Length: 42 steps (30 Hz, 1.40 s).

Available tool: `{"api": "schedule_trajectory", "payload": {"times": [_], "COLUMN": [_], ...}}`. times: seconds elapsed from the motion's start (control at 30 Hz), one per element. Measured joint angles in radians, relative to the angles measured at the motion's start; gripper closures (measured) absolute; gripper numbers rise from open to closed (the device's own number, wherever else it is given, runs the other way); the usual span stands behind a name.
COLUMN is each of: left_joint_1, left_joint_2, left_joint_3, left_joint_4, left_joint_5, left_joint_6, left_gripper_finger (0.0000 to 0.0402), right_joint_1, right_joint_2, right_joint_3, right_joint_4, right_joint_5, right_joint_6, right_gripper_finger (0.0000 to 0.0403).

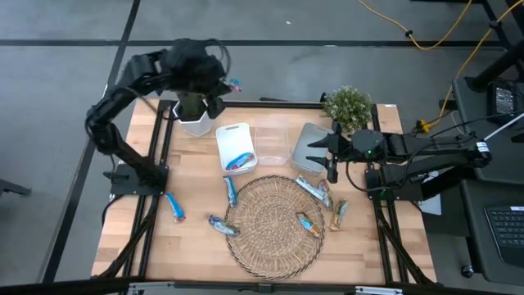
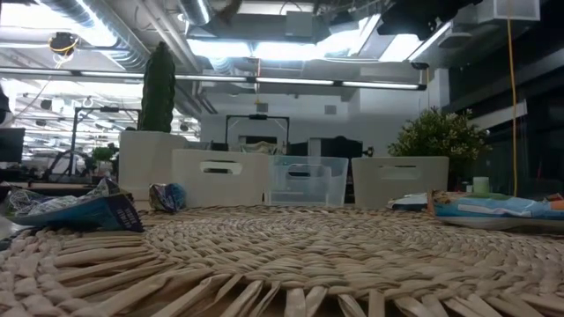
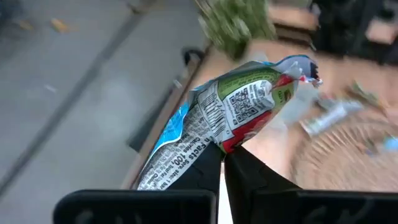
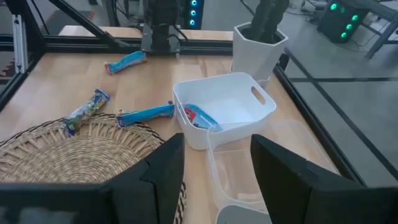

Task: Pick and place Granola Bars by type
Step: Put the red granola bar into the white bin, then put the blue granola bar into the transparent bin

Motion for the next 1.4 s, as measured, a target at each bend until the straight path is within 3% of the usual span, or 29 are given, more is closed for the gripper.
{"api": "schedule_trajectory", "payload": {"times": [0.13, 0.43, 0.6, 0.8, 1.07, 1.2, 1.4], "left_joint_1": [0.022, 0.022, 0.021, 0.022, 0.022, 0.007, -0.093], "left_joint_2": [0.044, 0.056, 0.054, 0.053, 0.053, 0.052, 0.044], "left_joint_3": [-0.102, -0.651, -0.761, -0.773, -0.759, -0.656, -0.428], "left_joint_4": [-0.035, 0.179, 0.247, 0.232, 0.202, 0.063, -0.14], "left_joint_5": [0.095, 0.334, 0.35, 0.427, 0.417, 0.417, 0.418], "left_joint_6": [0.009, -0.006, -0.005, 0.048, 0.045, 0.084, 0.191], "left_gripper_finger": [0.0399, 0.0399, 0.0396, 0.0378, 0.029, 0.0274, 0.0284], "right_joint_1": [0.0, 0.0, 0.0, 0.0, 0.0, 0.0, 0.0], "right_joint_2": [0.0, 0.0, 0.0, 0.0, 0.0, 0.0, 0.0], "right_joint_3": [0.0, 0.0, 0.0, 0.0, 0.0, 0.0, 0.0], "right_joint_4": [-0.001, -0.002, -0.002, -0.002, -0.002, -0.002, -0.002], "right_joint_5": [0.0, 0.0, 0.0, 0.0, 0.051, 0.051, 0.051], "right_joint_6": [0.021, 0.026, 0.025, 0.025, 0.025, 0.027, 0.03], "right_gripper_finger": [0.0216, 0.0216, 0.0216, 0.0216, 0.0216, 0.0216, 0.0216]}}
